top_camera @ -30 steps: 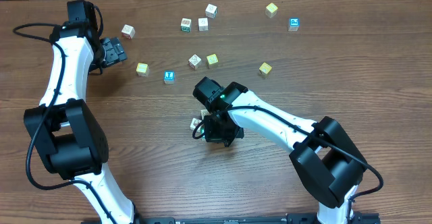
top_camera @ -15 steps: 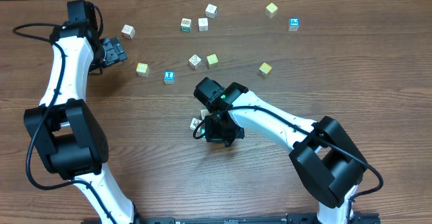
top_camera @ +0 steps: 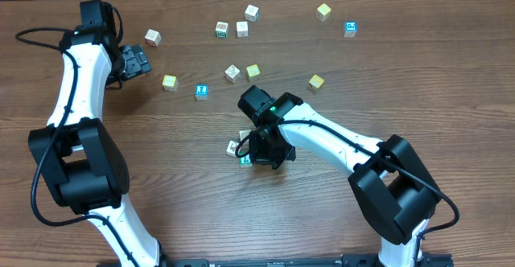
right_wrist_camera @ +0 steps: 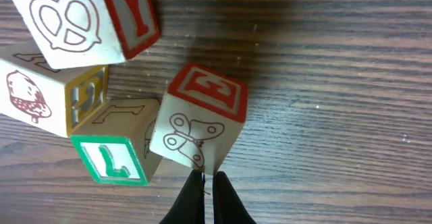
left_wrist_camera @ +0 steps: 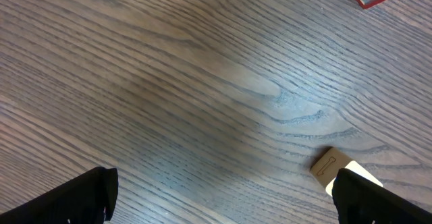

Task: Form a circle

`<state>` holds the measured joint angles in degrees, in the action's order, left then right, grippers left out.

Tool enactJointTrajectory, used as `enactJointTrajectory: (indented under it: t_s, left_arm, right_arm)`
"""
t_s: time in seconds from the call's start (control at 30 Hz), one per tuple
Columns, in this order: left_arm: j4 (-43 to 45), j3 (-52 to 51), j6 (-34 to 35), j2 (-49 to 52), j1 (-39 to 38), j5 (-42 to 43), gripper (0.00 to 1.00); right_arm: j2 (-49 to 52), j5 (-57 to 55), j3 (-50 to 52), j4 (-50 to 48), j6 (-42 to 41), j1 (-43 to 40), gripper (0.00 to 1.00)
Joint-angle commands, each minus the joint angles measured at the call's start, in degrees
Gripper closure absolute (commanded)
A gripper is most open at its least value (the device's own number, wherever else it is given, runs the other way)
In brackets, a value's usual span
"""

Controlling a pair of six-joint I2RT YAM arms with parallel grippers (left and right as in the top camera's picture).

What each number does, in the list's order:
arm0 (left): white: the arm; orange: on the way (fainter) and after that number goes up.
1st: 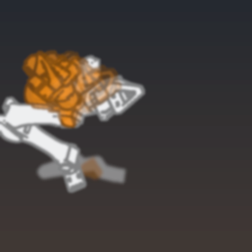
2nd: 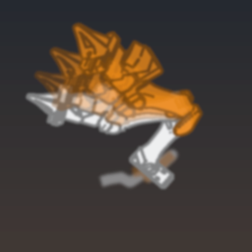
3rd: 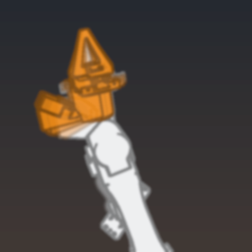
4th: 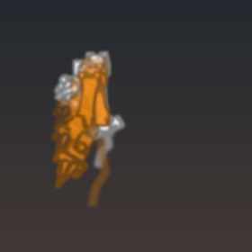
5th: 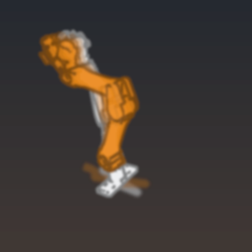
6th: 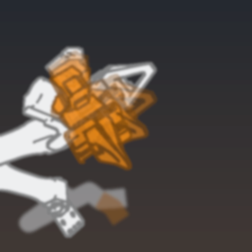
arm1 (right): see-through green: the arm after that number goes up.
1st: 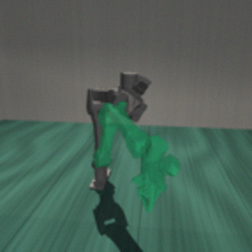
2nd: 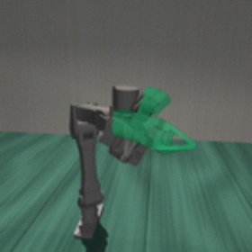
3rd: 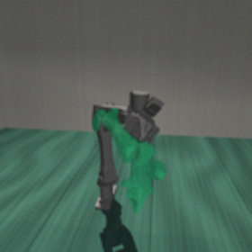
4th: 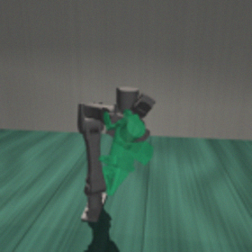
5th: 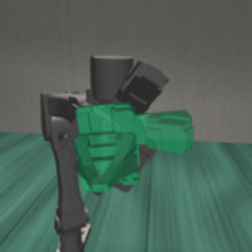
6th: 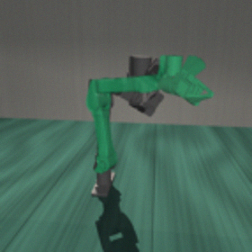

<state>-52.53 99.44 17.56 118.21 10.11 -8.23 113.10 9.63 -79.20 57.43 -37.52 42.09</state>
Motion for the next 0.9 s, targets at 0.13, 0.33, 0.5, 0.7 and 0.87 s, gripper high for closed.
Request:
enactJointTrajectory:
  t_s: [0.13,0.33,0.5,0.7,0.87]
  left_arm:
    - [0.09,-0.35,-0.44,-0.57,-0.39,-0.31,0.0]
    - [0.11,-0.35,-0.44,-0.57,-0.39,-0.31,0.0]
    - [0.09,-0.35,-0.44,-0.57,-0.44,-0.28,0.0]
    - [0.09,-0.35,-0.44,-0.57,-0.37,-0.31,0.01]
    - [0.09,-0.35,-0.44,-0.57,-0.37,-0.31,0.0]
  right_arm:
    - [1.16,-0.15,0.5,-0.61,-0.42,-0.22,0.95]
    - [1.16,-0.13,0.5,-0.79,-0.17,-0.35,0.93]
    - [1.16,-0.11,0.5,-0.68,-0.17,-0.39,0.93]
    - [1.16,-0.11,0.48,-0.57,0.04,-0.42,0.93]
    - [1.16,0.07,0.48,-0.26,1.68,-0.96,0.93]
